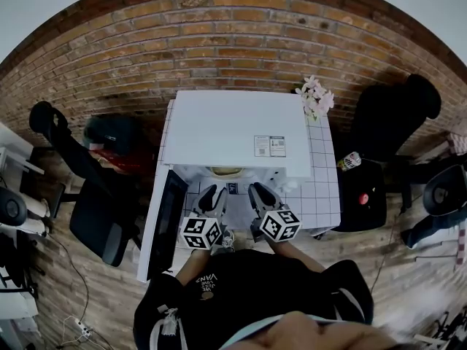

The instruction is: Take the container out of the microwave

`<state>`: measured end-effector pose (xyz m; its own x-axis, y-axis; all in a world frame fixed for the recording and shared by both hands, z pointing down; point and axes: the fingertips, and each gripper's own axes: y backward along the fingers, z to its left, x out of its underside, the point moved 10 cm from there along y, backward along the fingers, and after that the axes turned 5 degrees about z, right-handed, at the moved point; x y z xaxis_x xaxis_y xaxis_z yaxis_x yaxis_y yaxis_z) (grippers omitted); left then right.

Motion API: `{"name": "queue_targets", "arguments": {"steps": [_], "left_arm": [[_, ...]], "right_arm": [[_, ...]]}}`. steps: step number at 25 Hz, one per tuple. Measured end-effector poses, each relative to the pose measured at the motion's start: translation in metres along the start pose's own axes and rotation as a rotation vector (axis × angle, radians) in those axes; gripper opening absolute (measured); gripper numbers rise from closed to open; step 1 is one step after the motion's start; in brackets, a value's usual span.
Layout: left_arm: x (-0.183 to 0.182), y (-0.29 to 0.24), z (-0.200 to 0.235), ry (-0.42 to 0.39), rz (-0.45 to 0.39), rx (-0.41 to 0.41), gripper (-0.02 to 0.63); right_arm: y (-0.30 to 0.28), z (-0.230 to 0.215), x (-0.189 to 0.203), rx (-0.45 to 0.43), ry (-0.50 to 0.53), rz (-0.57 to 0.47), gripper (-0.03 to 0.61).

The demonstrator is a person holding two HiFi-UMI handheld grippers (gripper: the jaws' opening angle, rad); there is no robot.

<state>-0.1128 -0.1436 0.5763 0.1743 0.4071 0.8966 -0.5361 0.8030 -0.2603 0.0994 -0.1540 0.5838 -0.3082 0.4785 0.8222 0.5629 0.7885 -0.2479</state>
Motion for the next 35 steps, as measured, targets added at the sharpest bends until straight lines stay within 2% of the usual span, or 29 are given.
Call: {"name": "queue_targets", "arguments": {"steps": [2, 8, 13, 19, 29, 35], "left_arm": [[0.001, -0.003, 0.004, 0.008, 0.012, -0.007, 0.121], [0.005, -0.015, 0.015, 0.044, 0.024, -0.022, 0.146], [0.011, -0.028, 0.028, 0.102, 0.042, -0.037, 0.209], [0.015, -0.038, 0.043, 0.168, 0.053, -0.056, 0.239], [0.012, -0.055, 0.061, 0.194, 0.045, -0.063, 0.255], [0.013, -0.064, 0.070, 0.262, 0.027, -0.050, 0.275]], "right_arm": [[-0.007, -0.002, 0.001, 0.009, -0.015, 0.016, 0.098], [-0.025, -0.005, 0.008, 0.027, -0.048, 0.044, 0.156], [-0.040, -0.012, 0.015, 0.059, -0.100, 0.038, 0.192], [-0.057, -0.016, 0.020, 0.081, -0.141, 0.028, 0.213], [-0.077, -0.024, 0.021, 0.101, -0.248, -0.005, 0.233], [-0.089, -0.025, 0.016, 0.107, -0.264, -0.014, 0.235]]}}
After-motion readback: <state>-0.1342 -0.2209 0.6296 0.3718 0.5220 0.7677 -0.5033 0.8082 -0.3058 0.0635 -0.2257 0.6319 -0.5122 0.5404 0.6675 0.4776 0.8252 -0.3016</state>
